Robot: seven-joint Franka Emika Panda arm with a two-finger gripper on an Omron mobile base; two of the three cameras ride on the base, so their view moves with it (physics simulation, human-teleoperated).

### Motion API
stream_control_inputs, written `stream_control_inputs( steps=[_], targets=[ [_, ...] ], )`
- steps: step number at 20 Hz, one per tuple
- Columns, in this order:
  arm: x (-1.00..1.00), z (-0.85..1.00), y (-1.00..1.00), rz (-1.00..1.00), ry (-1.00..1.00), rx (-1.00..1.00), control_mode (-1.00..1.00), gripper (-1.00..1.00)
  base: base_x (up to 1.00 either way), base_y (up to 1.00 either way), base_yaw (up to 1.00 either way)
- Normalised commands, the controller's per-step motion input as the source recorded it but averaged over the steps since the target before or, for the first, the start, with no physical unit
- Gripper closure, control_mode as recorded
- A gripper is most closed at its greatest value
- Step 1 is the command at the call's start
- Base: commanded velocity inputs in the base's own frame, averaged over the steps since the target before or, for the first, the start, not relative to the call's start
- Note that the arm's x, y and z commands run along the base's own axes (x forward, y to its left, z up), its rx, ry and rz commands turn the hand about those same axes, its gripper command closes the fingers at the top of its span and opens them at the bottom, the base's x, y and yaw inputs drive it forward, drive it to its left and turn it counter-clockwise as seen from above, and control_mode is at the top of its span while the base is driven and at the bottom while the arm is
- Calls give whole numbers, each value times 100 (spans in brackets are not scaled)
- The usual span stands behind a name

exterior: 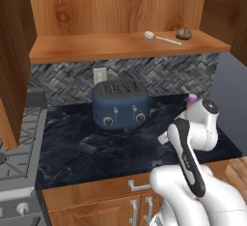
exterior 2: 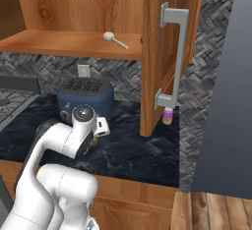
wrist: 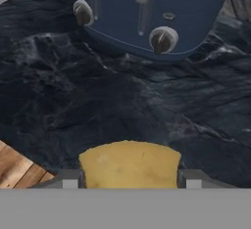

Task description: Pick the sponge and dish brush from the cabinet and place them on the counter.

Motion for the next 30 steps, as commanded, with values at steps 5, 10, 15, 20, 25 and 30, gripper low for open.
stream_control_inputs(
  steps=[5, 10, 15, 20, 25, 30],
  targets=[
    [27, -38, 2, 0, -10, -2, -100, 100, 0, 0, 0],
    [26, -33, 0, -2, -6, -6, -100, 100, 0, 0, 0],
    [18, -43, 3, 0, 0, -5, -100, 100, 0, 0, 0],
    [14, -52, 4, 0, 0, -2, -100, 100, 0, 0, 0],
    [14, -61, 1, 0, 0, 0, -100, 100, 0, 0, 0],
    [12, -70, 0, 0, 0, 0, -100, 100, 0, 0, 0]
  ],
)
